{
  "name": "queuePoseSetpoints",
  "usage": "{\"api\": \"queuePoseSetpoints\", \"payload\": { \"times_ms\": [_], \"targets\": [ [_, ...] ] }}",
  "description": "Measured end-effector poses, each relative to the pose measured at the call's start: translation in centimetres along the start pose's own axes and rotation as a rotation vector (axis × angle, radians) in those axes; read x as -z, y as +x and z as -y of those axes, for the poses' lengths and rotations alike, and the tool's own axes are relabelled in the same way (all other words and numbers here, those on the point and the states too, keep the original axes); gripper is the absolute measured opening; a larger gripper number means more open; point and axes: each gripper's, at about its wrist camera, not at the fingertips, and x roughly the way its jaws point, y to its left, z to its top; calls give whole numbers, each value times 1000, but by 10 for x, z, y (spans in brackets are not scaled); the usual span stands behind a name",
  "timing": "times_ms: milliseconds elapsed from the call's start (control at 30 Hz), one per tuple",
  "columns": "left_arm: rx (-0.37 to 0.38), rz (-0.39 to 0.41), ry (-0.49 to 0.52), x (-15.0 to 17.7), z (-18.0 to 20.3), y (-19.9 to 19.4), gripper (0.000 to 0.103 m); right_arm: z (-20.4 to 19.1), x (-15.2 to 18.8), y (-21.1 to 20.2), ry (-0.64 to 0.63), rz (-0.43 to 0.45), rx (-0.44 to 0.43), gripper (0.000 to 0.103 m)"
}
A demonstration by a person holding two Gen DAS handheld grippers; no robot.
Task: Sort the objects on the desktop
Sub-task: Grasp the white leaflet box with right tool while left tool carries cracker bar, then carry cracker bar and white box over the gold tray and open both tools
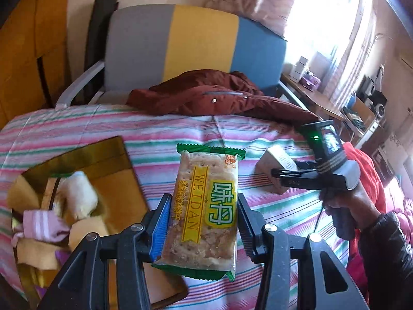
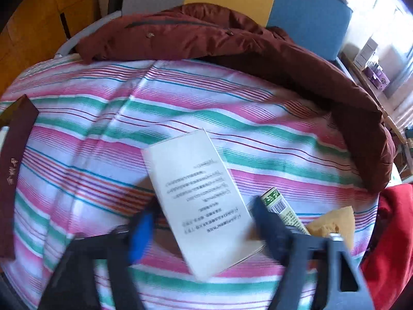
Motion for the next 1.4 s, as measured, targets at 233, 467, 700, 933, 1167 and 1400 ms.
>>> {"api": "queuePoseSetpoints", "payload": {
  "times_ms": [233, 467, 700, 933, 1167, 1400],
  "targets": [
    [-5, -6, -29, 18, -18, -7, 48, -24, 20, -14, 49, 19, -46, 51],
    [-16, 5, -65, 33, -40, -24, 48, -54, 40, -36, 130, 65, -211, 51],
    [-49, 57, -138, 42, -76, -51, 48, -99, 37, -84, 128, 173, -343, 51],
    [-113, 104, -244, 51, -129, -73, 48, -164, 21, -122, 70, 237, -501, 51],
    [-142, 118, -348, 58, -169, -77, 48, -231, -1, -120, -20, 211, -543, 51],
    [-179, 143, -378, 40, -193, -68, 49, -277, -30, -104, -59, 178, -475, 53]
  ]
}}
